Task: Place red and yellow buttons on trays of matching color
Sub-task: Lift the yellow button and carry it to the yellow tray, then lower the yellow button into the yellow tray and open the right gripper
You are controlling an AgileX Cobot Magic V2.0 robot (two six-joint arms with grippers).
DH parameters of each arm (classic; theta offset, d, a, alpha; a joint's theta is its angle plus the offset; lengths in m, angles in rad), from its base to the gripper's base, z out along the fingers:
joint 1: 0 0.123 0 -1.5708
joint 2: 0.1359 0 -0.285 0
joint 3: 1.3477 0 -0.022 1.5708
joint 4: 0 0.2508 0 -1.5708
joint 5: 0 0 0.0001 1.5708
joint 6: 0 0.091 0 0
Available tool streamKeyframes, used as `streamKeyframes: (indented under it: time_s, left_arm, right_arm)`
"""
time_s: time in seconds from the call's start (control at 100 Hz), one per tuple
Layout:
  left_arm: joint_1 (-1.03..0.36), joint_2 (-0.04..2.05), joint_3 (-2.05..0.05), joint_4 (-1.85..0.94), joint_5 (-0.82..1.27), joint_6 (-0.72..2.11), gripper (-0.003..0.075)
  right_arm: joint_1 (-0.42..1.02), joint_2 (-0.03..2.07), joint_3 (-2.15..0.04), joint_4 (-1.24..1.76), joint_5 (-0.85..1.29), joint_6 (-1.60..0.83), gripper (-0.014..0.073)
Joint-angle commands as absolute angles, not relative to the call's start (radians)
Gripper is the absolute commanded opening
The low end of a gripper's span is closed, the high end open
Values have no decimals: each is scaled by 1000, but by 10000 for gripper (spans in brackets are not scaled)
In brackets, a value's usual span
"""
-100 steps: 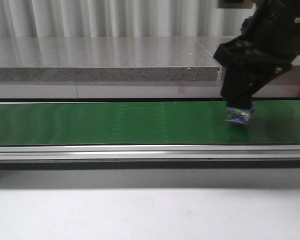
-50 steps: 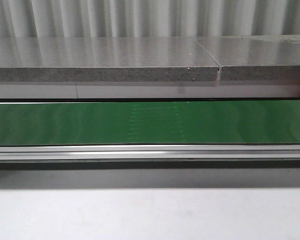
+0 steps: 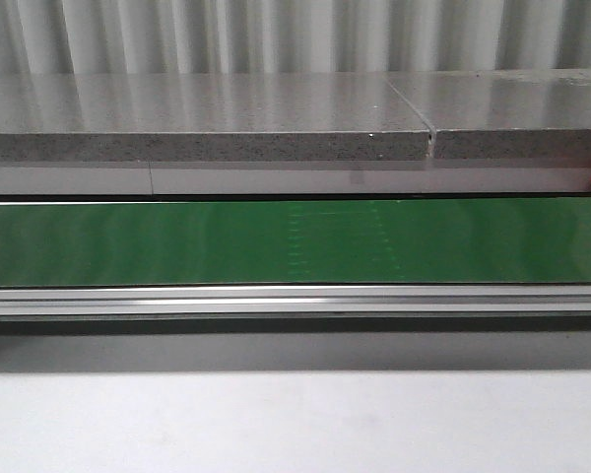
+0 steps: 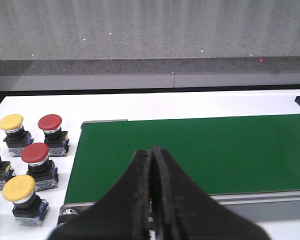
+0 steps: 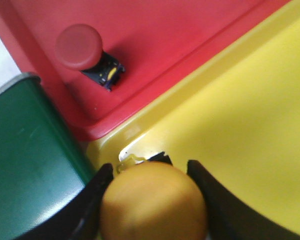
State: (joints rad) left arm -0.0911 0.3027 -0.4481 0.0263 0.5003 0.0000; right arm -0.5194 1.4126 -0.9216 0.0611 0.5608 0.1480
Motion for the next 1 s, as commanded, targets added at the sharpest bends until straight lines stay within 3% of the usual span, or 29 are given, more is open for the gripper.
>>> streamKeyframes:
  time_s: [0.0,0.55,0.66,0.8,0.86,0.99]
  left_arm:
    - [-100,310,-475,24,428,-8,-21]
    - [-100,310,-475,24,428,-8,-21]
    - [-100,310,-475,24,428,-8,-21]
    - [-100,310,-475,24,428,-8,-21]
    - [-100,310,-475,24,428,-8,-21]
    - [-100,310,-475,24,428,-8,-21]
  right_arm:
    - [-527,1418,-923,60,467,154,143]
    - [-527,1590,-921,51,429,154,156]
    - [-527,1590,-921,45,426,153,252]
    - [-527,1590,-921,45,416,153,517]
    - [-527,1590,-921,45,402,153,582]
    - [-527,1589,-921,45,370,153,615]
